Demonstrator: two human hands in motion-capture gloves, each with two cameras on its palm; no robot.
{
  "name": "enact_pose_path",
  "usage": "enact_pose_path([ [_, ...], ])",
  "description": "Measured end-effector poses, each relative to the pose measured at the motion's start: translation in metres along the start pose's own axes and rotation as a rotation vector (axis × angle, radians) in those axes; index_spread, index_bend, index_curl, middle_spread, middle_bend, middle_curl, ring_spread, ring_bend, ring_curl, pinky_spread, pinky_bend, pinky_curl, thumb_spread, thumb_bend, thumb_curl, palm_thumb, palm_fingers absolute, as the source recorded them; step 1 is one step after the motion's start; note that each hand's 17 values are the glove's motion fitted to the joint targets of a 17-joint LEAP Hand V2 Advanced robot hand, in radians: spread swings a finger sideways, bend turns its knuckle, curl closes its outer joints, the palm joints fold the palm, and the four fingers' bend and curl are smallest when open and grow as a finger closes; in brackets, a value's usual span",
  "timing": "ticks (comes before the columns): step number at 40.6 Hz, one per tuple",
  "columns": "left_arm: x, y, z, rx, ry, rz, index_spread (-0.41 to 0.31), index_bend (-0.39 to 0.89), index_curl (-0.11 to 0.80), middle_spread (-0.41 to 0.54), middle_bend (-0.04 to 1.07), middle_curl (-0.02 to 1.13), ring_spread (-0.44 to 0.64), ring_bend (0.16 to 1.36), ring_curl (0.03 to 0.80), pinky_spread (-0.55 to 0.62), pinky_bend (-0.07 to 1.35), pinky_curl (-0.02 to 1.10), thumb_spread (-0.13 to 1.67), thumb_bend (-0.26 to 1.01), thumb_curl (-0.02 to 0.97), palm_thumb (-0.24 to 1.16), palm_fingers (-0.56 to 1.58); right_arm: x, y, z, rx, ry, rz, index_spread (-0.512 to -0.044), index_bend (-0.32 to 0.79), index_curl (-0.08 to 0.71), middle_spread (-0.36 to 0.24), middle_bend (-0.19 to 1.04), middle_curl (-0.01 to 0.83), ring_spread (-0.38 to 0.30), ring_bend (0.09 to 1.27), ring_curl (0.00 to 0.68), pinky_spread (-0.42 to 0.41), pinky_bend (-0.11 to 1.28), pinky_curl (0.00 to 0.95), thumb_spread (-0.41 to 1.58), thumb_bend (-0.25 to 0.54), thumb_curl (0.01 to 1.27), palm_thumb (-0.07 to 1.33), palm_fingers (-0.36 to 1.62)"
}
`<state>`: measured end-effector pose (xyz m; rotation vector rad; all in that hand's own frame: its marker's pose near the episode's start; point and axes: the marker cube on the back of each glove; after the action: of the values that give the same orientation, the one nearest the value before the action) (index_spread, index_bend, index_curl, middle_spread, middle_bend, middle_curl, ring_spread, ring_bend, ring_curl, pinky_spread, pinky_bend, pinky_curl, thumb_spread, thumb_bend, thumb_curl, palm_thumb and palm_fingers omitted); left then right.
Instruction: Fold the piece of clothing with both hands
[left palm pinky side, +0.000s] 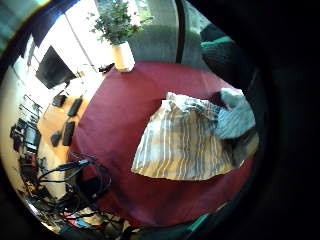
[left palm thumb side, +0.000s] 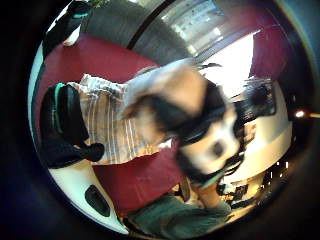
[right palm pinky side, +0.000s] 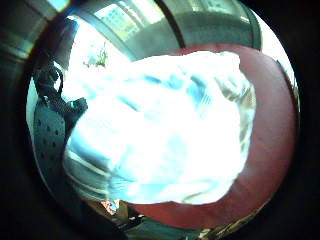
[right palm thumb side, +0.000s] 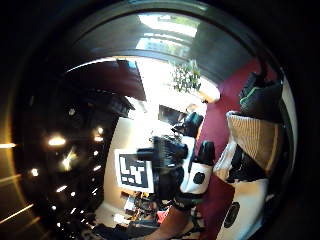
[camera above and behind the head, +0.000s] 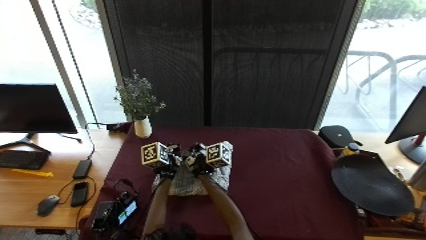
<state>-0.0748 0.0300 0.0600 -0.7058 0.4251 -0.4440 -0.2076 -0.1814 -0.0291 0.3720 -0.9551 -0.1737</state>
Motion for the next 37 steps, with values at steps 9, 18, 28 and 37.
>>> enact_pose_path([
  [9,-0.012,0.007,-0.002,0.013,0.042,-0.017,-0.098,0.14,0.326,-0.064,0.27,0.45,0.09,0.51,0.343,0.20,0.41,0.37,1.57,0.26,0.343,0.65,0.55,0.017,0.040,0.086,-0.165,0.015,0.007,-0.284,0.16,0.305,-0.204,0.16,0.402,-0.264,0.62,0.453,-0.191,0.51,0.349,0.48,-0.030,0.66,1.11,1.12],
  [18,-0.021,0.008,0.014,-0.028,0.040,-0.028,-0.107,0.14,0.327,-0.071,0.26,0.45,0.07,0.49,0.342,0.18,0.39,0.37,1.57,0.28,0.367,0.69,0.56,0.040,0.056,0.098,-0.634,0.153,-0.263,-0.287,0.08,0.292,-0.182,0.08,0.360,-0.260,0.67,0.466,-0.133,0.47,0.346,0.61,-0.019,0.65,1.09,0.83],
  [28,-0.011,0.011,0.016,-0.070,0.039,0.004,-0.109,0.13,0.324,-0.073,0.25,0.45,0.07,0.48,0.340,0.19,0.37,0.38,1.57,0.29,0.383,0.70,0.57,0.030,0.077,0.016,-1.011,0.529,-0.223,-0.295,0.16,0.315,-0.157,0.17,0.354,-0.181,0.49,0.408,-0.027,0.49,0.349,0.91,-0.010,0.61,1.07,0.71],
  [37,0.012,0.023,0.017,-0.143,-0.012,0.073,-0.109,0.13,0.322,-0.074,0.25,0.45,0.07,0.47,0.341,0.19,0.35,0.38,1.57,0.29,0.385,0.69,0.58,0.051,0.035,-0.075,-0.767,0.991,-0.275,-0.305,0.19,0.346,-0.160,0.18,0.358,-0.123,0.36,0.361,0.079,0.44,0.334,1.11,-0.009,0.58,1.04,0.68],
])
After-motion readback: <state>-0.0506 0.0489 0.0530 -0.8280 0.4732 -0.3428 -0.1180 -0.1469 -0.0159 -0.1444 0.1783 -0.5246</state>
